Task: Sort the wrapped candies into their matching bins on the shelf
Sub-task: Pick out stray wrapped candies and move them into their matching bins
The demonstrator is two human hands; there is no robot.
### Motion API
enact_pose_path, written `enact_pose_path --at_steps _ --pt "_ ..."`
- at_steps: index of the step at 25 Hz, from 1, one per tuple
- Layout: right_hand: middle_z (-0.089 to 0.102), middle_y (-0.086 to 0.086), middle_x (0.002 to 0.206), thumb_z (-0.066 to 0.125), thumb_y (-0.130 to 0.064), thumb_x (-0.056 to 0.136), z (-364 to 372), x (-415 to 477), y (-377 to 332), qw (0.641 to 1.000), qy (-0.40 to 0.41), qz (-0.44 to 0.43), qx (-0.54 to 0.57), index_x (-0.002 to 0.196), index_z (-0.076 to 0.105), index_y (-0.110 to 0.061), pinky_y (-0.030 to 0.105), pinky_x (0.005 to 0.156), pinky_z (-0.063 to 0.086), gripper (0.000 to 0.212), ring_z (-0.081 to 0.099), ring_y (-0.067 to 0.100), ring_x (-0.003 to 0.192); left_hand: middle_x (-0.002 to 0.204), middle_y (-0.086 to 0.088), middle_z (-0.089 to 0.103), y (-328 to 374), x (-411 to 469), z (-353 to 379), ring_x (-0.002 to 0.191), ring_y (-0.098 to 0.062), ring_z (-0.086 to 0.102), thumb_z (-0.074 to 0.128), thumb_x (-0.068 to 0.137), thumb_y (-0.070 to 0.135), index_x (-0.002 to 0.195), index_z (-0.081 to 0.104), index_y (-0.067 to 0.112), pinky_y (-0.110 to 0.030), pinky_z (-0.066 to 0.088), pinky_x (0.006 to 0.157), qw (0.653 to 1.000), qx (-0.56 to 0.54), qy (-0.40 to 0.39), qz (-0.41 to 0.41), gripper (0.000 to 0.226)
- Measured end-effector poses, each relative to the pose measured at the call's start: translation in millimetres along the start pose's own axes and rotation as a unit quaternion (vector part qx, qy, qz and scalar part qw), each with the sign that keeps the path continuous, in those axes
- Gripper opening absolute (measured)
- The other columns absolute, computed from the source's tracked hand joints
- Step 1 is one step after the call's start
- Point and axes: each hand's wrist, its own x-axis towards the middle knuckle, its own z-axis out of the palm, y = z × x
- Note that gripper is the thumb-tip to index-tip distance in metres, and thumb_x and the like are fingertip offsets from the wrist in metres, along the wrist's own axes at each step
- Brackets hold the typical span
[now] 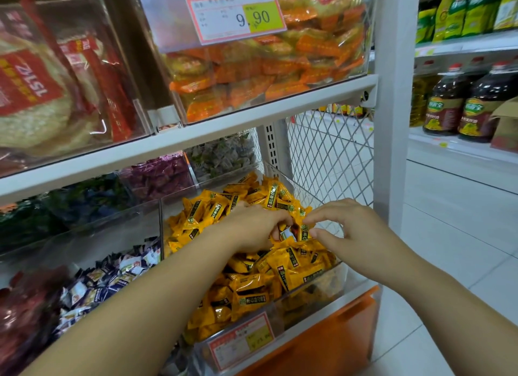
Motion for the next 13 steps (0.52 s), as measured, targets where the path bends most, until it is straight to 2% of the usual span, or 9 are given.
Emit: enact_pose_path --at_steps 4,10,13 --pt "0.061 -0.019 0.099 0.062 -0.025 0.086 -0.8 -1.0 -0.9 1.000 -0.001 0.000 0.002 0.103 0.069 -0.031 0.001 0.082 0.026 0.019 0.046 0.004 0.104 0.107 0.019 0.059 -1.6 -1.7 3.0 0.094 -0.008 0.035 0.059 0.087 0.026 0.130 0.035 0.041 -0.037 0.024 0.096 1.000 0.005 0.004 0.011 0.051" --pt "0.061 -0.021 0.100 0.063 -0.025 0.086 -1.0 -1.1 1.3 1.000 -0.002 0.006 0.001 0.103 0.069 -0.032 0.000 0.079 0.026 0.019 0.045 0.001 0.104 0.094 0.020 0.056 -7.7 -3.2 6.5 0.090 -0.007 0.041 0.065 0.083 0.027 0.121 0.044 0.039 -0.032 0.023 0.100 0.997 -0.054 0.058 0.008 0.045" --pt "0.059 -0.024 0.099 0.062 -0.025 0.086 -1.8 -1.2 2.0 1.000 -0.004 0.005 0.003 0.102 0.069 -0.032 0.003 0.074 0.028 0.018 0.045 0.000 0.103 0.093 0.020 0.056 -11.6 -9.7 0.6 0.082 0.000 0.045 0.067 0.082 0.027 0.117 0.054 0.038 -0.025 0.033 0.086 0.991 -0.103 0.079 0.016 0.039"
